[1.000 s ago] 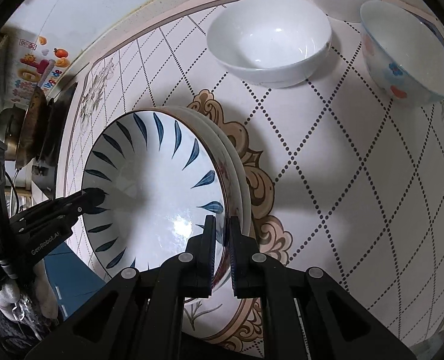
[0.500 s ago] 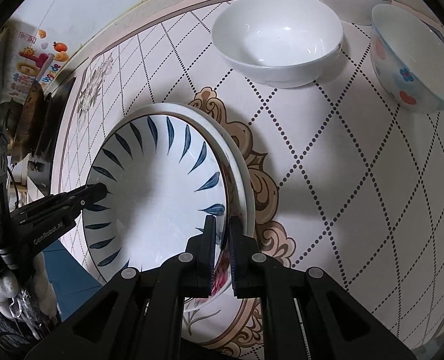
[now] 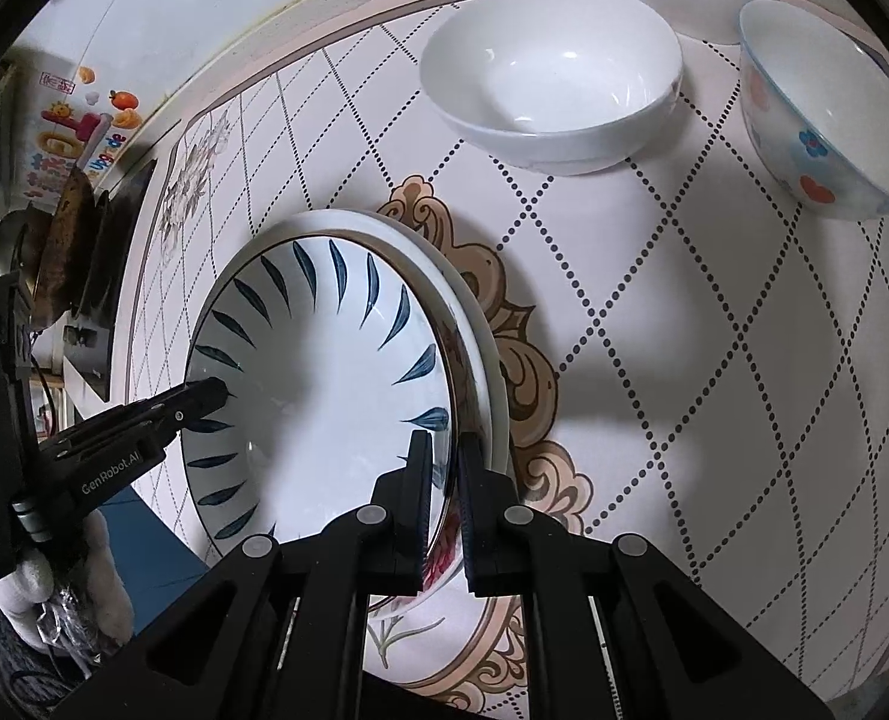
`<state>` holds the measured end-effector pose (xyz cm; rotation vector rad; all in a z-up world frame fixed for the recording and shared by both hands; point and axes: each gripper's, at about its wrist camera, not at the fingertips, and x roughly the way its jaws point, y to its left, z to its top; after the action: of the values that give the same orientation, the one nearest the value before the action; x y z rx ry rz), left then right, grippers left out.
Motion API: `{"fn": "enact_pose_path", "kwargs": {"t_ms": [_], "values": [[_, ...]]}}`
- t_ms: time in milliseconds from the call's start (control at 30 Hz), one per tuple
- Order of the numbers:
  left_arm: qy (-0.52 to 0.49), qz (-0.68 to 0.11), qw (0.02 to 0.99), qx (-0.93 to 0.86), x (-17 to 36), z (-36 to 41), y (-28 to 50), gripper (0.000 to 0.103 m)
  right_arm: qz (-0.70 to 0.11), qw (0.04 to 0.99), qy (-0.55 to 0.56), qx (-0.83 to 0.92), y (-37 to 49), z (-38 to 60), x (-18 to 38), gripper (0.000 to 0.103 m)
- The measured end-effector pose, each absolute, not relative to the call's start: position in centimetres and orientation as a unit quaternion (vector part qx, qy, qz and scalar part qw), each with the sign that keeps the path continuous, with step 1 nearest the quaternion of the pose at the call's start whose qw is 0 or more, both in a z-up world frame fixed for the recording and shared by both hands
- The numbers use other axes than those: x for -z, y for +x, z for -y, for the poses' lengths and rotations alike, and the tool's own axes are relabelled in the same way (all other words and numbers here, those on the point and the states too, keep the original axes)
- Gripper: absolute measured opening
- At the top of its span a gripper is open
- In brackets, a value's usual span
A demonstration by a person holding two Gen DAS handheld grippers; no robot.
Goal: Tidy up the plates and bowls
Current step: 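Lower the blue-striped plate with both grippers onto the plate stack, then open both grippers and raise them away from the plate stack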
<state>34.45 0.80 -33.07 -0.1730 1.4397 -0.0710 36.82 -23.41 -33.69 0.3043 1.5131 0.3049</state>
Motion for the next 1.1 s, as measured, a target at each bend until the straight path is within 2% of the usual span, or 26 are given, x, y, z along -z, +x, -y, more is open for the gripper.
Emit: {"fn": "enact_pose_path", "kwargs": {"t_ms": [367,533,600,667,733,800,833,900,933,1033,1067,1100], "values": [[-0.079,-0.664,0.743,0.035,32.9,-0.5,34.0,0.018,-0.683,0.708,0.140,-0.117,36.3,23.3,33.0,0.017],[-0.073,-0.653,0.753,0.040,31.1,-0.9,33.5,0.018,-0.679,0.711,0.147,-0.107,35.9,23.2,32.3,0.033],[-0.064,-0.642,0.763,0.041,29.8,-0.8,33.0,0.018,-0.674,0.719,0.137,-0.099,35.6,23.1,31.6,0.045],[-0.050,-0.626,0.777,0.039,27.7,-0.7,32.2,0.018,-0.668,0.727,0.129,-0.097,35.1,22.9,30.6,0.047],[-0.041,-0.607,0.793,0.037,25.1,-0.7,31.3,0.020,-0.661,0.735,0.119,-0.094,34.0,22.8,28.9,0.054],[-0.035,-0.583,0.811,0.037,22.6,-0.7,29.8,0.025,-0.650,0.746,0.111,-0.097,32.8,22.5,26.9,0.071],[-0.033,-0.573,0.818,0.040,21.6,-0.6,29.4,0.029,-0.642,0.753,0.106,-0.098,32.1,22.3,25.7,0.075],[-0.029,-0.553,0.832,0.044,19.3,-0.4,28.0,0.029,-0.624,0.770,0.096,-0.097,30.7,21.9,23.1,0.083],[-0.025,-0.543,0.838,0.047,18.1,-0.4,27.1,0.034,-0.614,0.778,0.093,-0.095,29.8,21.6,21.7,0.084],[-0.017,-0.522,0.851,0.060,15.6,0.2,25.2,0.073,-0.585,0.802,0.080,-0.084,27.1,21.1,17.7,0.089],[-0.015,-0.516,0.854,0.063,15.0,0.2,24.7,0.078,-0.577,0.809,0.077,-0.081,26.3,20.9,16.5,0.089],[-0.012,-0.509,0.858,0.068,14.3,0.3,24.1,0.079,-0.568,0.816,0.075,-0.078,25.3,20.8,15.3,0.090]]}}
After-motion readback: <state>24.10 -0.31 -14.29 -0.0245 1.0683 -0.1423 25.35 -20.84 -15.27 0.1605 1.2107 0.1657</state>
